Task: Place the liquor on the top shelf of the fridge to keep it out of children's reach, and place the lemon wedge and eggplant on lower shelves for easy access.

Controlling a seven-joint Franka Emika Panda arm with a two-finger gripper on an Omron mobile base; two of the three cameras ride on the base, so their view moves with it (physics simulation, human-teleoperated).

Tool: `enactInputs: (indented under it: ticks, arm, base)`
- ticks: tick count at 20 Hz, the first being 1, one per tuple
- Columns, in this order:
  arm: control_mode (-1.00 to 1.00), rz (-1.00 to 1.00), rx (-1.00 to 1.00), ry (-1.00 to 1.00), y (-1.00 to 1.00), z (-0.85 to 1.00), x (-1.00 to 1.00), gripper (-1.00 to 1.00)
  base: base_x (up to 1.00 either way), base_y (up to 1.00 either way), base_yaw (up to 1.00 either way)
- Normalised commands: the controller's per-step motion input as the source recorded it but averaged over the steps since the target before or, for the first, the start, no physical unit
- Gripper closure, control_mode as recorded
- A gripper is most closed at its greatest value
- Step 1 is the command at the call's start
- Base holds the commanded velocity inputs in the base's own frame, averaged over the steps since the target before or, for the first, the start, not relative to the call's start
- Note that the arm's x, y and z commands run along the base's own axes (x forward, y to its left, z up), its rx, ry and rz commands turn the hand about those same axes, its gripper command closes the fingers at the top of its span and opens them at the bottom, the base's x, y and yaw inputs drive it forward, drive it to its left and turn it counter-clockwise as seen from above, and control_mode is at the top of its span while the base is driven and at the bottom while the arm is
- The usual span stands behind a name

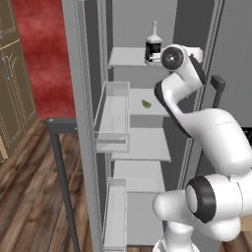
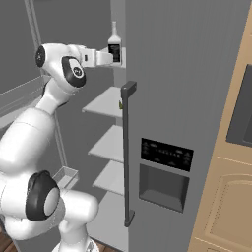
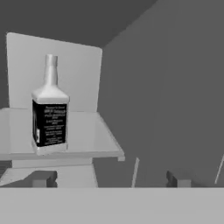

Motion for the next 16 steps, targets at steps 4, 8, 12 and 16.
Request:
enactInputs:
  ticks: [4,8,12,16]
  arm:
    - [-1.0,0.0,0.16,0.23,-0.12,-0.35,-1.0,-1.0]
    - [-1.0,0.04,0.23,0.25,0.0,-0.31,-1.0,-1.0]
    - [-1.0,0.13,0.25,0.26,0.02,-0.37,-1.0,-1.0]
    - [-1.0,0.2,0.25,0.26,0.16,-0.36,-1.0,-1.0]
  base:
    - [0.0,0.0,0.0]
    - [0.0,0.0,0.0]
    - [0.0,0.0,0.0]
    - [0.0,0.0,0.0]
